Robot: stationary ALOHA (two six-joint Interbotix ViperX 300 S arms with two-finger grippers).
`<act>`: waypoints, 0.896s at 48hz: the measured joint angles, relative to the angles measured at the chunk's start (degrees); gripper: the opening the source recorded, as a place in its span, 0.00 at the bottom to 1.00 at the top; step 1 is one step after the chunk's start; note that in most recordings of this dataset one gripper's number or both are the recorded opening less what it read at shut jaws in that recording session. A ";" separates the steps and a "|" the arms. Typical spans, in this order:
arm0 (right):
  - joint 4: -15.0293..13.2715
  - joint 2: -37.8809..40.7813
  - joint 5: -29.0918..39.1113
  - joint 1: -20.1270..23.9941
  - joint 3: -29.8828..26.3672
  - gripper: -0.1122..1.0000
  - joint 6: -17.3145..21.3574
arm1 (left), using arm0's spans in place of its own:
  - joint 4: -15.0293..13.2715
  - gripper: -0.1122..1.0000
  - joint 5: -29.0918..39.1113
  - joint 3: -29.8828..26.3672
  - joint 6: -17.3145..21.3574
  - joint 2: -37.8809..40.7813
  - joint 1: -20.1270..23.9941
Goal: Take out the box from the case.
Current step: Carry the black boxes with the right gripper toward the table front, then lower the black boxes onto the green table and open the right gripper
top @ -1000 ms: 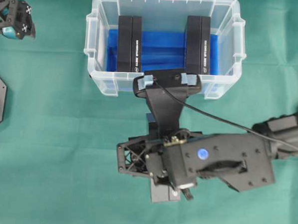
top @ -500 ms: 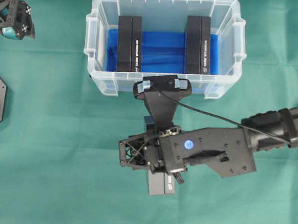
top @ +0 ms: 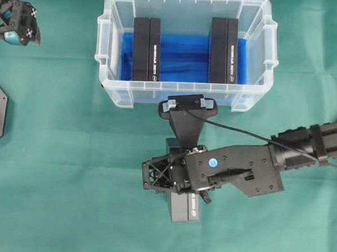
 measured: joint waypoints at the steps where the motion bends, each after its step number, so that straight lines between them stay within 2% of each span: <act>1: 0.00 0.00 -0.18 0.00 0.18 0.70 0.00 | 0.00 0.96 0.00 0.00 -0.09 0.00 0.00; 43: 0.44 0.00 -3.87 -0.79 1.49 0.70 -0.88 | 0.09 0.96 -0.18 0.09 0.18 -0.09 -0.09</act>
